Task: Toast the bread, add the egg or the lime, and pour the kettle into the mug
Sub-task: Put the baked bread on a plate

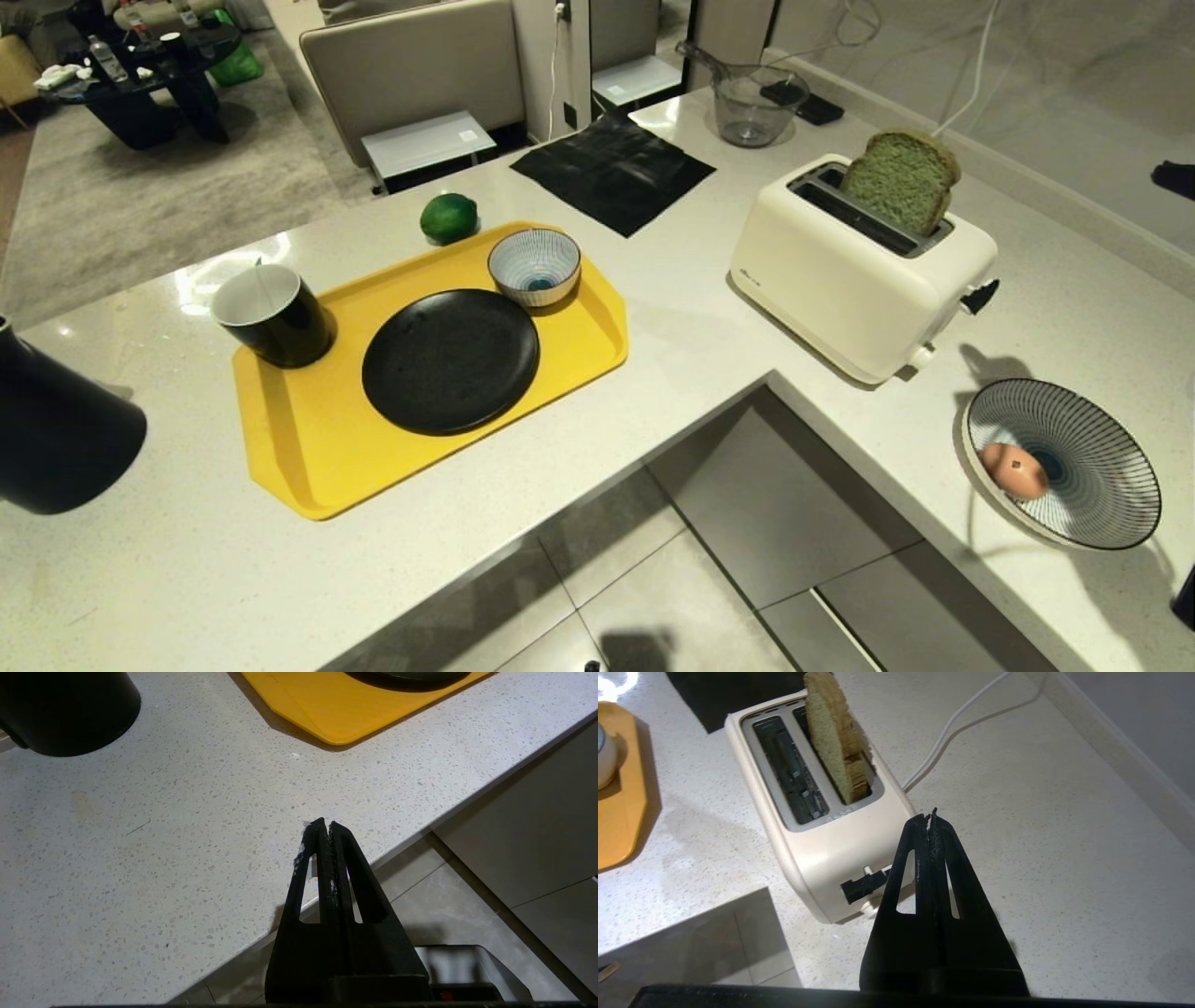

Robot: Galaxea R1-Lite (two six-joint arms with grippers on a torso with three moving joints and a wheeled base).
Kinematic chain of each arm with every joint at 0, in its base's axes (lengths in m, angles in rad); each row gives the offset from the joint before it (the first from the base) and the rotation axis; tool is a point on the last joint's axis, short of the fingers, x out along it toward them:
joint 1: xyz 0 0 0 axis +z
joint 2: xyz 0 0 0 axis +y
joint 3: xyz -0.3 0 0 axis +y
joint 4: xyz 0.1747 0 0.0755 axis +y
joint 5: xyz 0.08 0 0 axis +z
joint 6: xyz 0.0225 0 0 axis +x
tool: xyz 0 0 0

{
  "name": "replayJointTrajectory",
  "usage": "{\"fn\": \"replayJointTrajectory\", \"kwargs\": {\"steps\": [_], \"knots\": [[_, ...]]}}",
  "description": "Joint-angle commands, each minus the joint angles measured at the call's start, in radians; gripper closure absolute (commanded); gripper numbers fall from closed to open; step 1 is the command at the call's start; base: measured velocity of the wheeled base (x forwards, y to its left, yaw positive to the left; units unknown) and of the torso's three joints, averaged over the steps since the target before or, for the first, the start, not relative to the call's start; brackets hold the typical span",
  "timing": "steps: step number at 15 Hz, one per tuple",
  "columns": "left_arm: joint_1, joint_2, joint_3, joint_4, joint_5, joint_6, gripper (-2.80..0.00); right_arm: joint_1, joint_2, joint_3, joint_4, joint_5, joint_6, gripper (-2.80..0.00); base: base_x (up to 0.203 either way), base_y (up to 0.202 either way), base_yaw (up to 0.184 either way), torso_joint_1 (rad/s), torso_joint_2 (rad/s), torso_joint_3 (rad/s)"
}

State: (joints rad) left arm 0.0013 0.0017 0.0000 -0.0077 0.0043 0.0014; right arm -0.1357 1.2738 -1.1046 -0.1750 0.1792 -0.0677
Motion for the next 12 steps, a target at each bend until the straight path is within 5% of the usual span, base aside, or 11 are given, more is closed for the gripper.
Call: {"fn": "replayJointTrajectory", "kwargs": {"steps": [1,12], "knots": [[0.000,0.000,0.000,0.000,0.000,0.000,0.00,-0.001,0.001,0.000,-0.001,0.008,0.000,0.00,0.000,0.000,0.000,0.000,0.00,0.000],[0.000,0.000,0.000,0.000,0.000,0.000,0.00,0.000,0.032,0.055,-0.016,0.067,0.004,0.00,0.000,0.000,0.000,0.000,0.00,0.000]]}}
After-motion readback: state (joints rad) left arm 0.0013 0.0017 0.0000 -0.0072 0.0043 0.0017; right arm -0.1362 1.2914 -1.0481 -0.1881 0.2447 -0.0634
